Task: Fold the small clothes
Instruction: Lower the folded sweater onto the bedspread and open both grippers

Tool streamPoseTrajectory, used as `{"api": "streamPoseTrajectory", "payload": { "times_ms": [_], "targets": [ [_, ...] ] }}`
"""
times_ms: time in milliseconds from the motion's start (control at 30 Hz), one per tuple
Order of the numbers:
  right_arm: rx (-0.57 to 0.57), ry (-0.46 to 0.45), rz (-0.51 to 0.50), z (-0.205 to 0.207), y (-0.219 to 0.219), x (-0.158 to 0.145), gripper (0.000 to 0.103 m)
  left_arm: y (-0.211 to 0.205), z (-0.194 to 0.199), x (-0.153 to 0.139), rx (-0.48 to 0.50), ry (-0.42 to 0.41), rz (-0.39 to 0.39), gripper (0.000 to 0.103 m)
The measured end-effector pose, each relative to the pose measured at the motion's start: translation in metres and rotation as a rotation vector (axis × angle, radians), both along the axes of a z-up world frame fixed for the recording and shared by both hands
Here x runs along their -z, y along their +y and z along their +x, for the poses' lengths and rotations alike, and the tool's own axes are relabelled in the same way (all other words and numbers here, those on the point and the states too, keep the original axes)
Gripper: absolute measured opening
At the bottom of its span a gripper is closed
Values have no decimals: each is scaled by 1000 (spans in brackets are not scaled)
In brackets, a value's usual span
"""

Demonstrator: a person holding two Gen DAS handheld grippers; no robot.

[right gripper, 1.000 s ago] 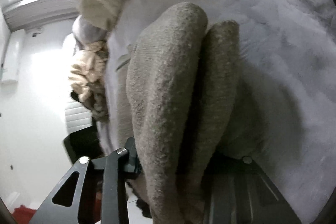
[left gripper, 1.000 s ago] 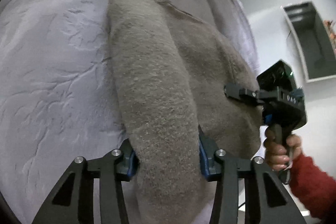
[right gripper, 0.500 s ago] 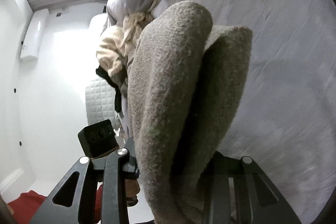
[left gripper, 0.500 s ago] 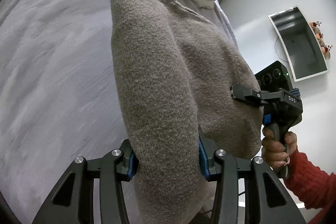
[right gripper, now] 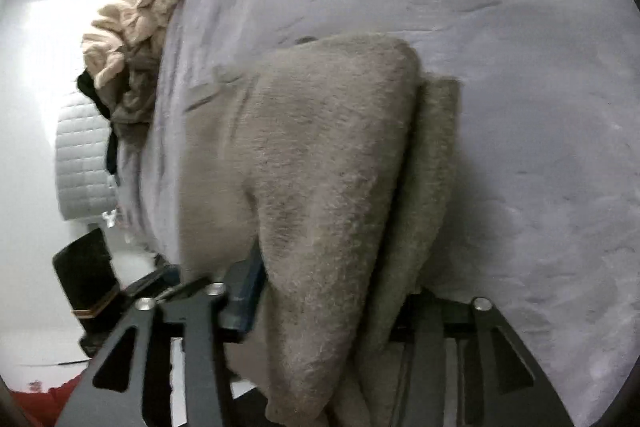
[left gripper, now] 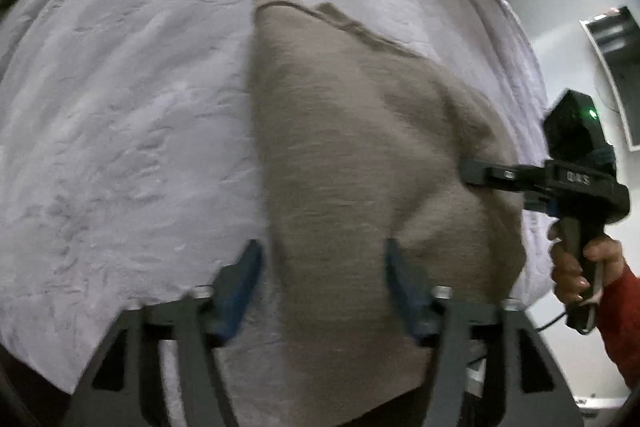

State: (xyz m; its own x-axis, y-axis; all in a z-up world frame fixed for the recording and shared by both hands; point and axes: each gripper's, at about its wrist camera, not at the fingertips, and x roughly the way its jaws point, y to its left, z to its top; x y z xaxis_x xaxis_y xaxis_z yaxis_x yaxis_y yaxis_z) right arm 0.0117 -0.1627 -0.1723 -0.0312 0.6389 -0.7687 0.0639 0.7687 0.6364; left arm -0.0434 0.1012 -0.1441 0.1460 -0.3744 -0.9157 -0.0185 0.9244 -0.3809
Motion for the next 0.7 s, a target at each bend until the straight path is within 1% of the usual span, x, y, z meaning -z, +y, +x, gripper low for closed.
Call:
{"api": "streamPoseTrajectory", "payload": {
  "times_ms": [67, 200, 267, 300, 367, 400, 467, 500, 533, 567, 600, 633, 700],
  "targets": [
    [11, -22, -50, -7, -10, -6, 59, 6, -5, -4, 7, -16, 15, 72],
    [59, -42, -157, -20, -31, -25, 59, 22, -19, -14, -10, -28, 46, 72],
    [90, -57, -176, -24, -33, -39, 59, 20, -24, -18, -14, -33, 77, 72],
    [101, -63, -175, -27, -39, -44, 57, 20, -25, -21, -10, -36, 97, 72],
    [123, -70, -122, -36, -45, -50, 51, 15, -24, -25, -7, -43, 132, 72],
    [131, -65, -93, -39, -45, -51, 51, -5, -15, -28, -8, -46, 142, 72],
    [143, -37, -32, -44, -42, -46, 50, -10, -12, -31, -6, -57, 149, 73],
    [143, -20, -32, -43, -34, -40, 38, -16, -11, -33, -3, -56, 154, 81],
    [140, -3, -44, -41, -31, -34, 23, -22, -7, -33, -1, -57, 164, 89],
    [137, 5, -75, -39, -27, -31, 14, -25, -7, -37, 1, -76, 181, 89],
    [126, -14, -99, -37, -23, -34, 8, -33, 0, -40, 2, -88, 197, 89],
    [95, -73, -124, -35, -18, -46, 8, -32, -3, -45, 7, -103, 211, 89],
    [38, -143, -195, -36, -11, -63, 7, -34, -4, -50, 5, -124, 225, 89]
  ]
}}
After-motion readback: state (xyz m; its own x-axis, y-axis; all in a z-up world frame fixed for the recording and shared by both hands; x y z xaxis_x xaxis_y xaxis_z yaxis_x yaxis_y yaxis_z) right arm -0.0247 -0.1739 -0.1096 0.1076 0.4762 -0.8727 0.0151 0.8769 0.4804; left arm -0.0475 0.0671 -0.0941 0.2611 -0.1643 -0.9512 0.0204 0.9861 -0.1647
